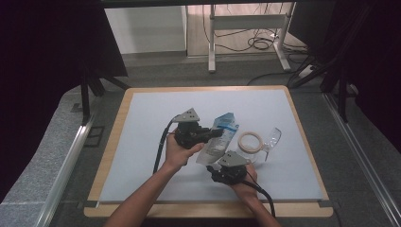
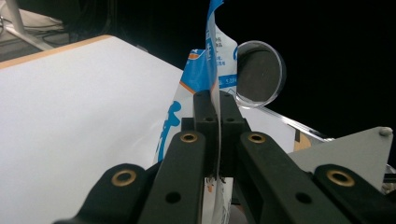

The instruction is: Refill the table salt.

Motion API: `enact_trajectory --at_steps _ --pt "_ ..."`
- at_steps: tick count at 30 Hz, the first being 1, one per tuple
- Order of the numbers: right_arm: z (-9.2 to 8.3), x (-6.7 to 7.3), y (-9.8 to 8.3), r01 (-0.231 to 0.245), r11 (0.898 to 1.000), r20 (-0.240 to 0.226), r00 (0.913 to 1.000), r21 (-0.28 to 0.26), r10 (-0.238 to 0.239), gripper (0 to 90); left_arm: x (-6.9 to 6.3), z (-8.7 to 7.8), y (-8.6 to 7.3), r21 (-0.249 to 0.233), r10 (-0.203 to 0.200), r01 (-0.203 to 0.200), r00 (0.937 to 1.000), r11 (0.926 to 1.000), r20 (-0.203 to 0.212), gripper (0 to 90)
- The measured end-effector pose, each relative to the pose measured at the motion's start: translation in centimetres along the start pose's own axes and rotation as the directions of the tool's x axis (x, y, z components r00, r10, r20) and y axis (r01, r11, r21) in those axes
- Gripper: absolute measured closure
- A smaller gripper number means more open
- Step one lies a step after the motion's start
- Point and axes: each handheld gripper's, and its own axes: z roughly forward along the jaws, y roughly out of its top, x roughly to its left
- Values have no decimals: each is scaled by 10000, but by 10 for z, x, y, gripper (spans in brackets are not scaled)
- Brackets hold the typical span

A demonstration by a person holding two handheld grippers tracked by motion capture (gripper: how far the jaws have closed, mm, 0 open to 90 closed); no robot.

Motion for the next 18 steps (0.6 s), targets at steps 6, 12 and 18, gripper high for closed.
enact_trajectory --at_steps 6,12,18 --pt "-1 -2 -3 -162 9999 -68 9998 -2 162 359 1 7 2 185 -64 62 9999 9998 97 900" --pt "-2 -2 -4 -179 9998 -10 9998 3 179 365 3 12 3 379 -65 58 9998 9993 182 900" --pt "-2 0 -4 -155 9999 0 9999 -9 155 371 4 17 5 559 -108 94 9996 9984 251 900"
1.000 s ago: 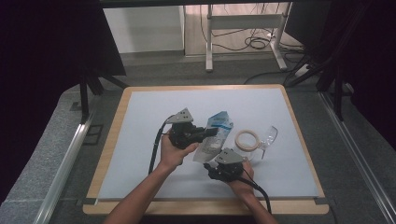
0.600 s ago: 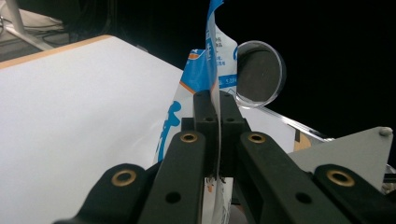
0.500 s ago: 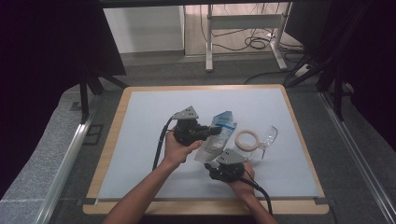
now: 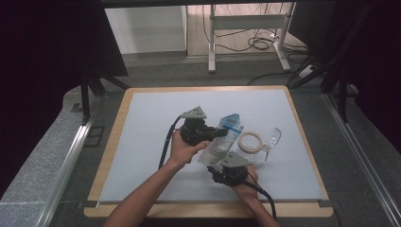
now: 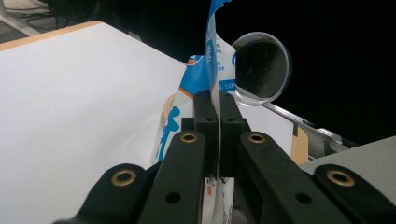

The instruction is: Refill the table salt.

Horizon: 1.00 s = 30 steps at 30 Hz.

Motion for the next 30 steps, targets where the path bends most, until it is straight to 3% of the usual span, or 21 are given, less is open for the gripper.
enact_trajectory --at_steps 30 --pt "1 -5 -1 -65 9998 178 9998 -173 68 379 -8 8 6 225 321 -326 9993 9992 183 900"
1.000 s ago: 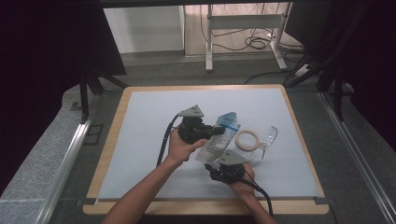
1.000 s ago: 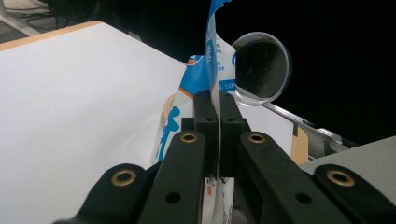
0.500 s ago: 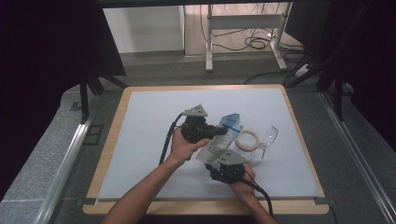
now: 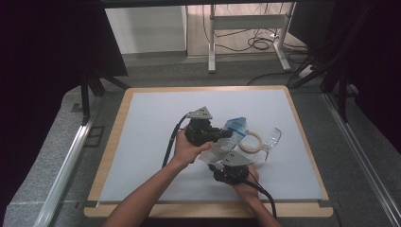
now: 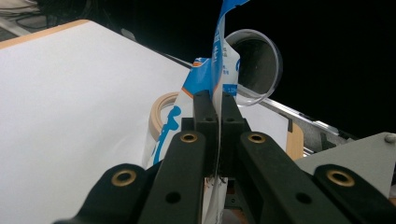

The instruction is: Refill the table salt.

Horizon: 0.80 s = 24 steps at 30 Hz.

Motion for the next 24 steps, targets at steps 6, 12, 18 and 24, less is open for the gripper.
enact_trajectory --at_steps 6,12,18,24 --pt "-3 1 0 52 10000 4 10000 -36 -52 392 2 3 3 88 -75 74 9999 9999 75 900" --pt "-4 2 0 33 9999 -57 10000 -151 -34 412 2 6 7 236 -3 0 9999 9997 101 900" --pt "-3 3 0 -40 9999 -175 9998 -125 38 423 3 9 7 385 -11 9 10000 9993 54 900" --pt "-2 5 -1 -80 9999 -295 9995 -116 77 424 3 13 8 458 15 -17 10000 9989 49 900"
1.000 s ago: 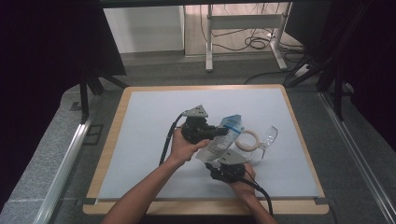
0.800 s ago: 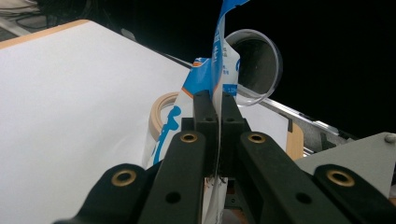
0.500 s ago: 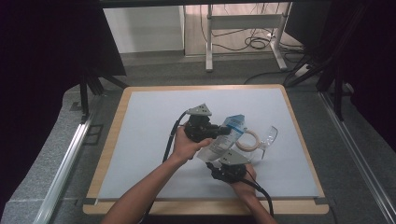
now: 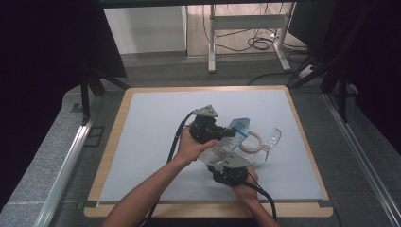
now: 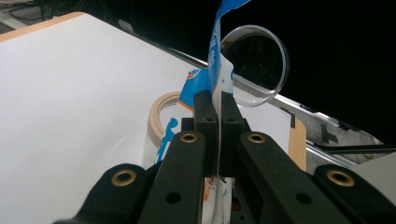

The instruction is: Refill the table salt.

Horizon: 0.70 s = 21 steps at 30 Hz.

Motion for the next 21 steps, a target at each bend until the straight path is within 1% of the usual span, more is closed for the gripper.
enact_trajectory --at_steps 8,15,21 --pt "0 -1 0 -107 9999 -30 9999 -105 107 425 0 4 4 90 -3 3 10000 10000 -3 900" --pt "-1 -2 0 -350 9990 -128 9993 -261 347 442 0 5 5 119 -65 65 10000 9999 -2 900" --pt "-2 -1 1 -396 9986 -84 9992 -356 394 446 2 6 6 146 -111 112 9999 9998 -43 900"
